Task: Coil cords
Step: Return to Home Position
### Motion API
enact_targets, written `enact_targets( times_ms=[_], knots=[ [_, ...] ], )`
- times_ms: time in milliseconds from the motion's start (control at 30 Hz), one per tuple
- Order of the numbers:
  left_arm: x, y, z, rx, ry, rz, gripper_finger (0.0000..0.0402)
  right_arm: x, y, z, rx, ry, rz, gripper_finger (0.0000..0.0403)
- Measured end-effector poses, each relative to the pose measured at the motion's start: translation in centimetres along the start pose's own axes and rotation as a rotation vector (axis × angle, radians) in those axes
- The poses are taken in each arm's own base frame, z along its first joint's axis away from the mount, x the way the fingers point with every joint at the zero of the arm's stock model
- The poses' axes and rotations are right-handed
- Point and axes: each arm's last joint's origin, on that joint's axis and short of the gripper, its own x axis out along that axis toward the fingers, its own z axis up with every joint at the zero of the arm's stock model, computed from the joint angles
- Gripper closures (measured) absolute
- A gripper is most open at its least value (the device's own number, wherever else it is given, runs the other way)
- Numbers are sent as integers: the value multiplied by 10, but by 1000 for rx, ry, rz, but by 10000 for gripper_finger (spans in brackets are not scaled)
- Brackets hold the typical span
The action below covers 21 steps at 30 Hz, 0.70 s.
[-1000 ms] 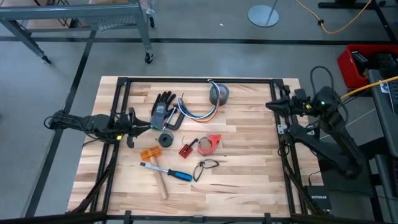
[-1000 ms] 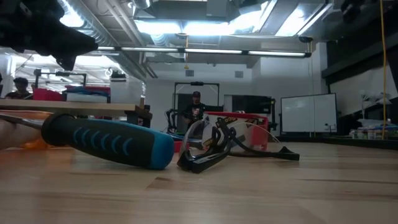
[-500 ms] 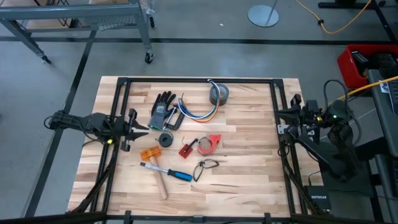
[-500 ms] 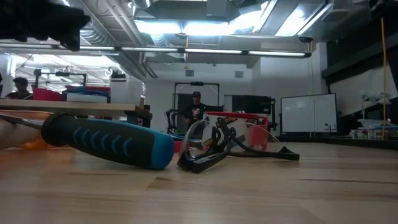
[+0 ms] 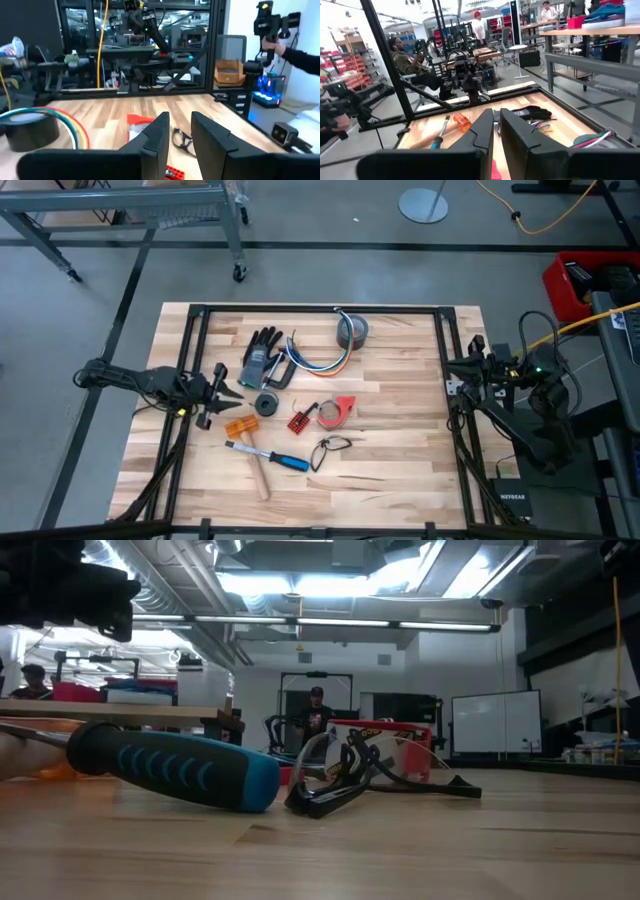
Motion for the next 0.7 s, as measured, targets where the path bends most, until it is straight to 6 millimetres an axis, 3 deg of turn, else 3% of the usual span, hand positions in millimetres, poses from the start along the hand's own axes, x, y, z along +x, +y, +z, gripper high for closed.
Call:
enact_targets(
  times_ms=[533, 700],
  knots=[
    [0, 0, -2, 62, 22, -1, 329, -1, -2, -14, 6, 113, -20, 366],
    [0, 0, -4, 49, 37, -1, 329, -1, -5, -13, -1, 104, -118, 366]
  ],
)
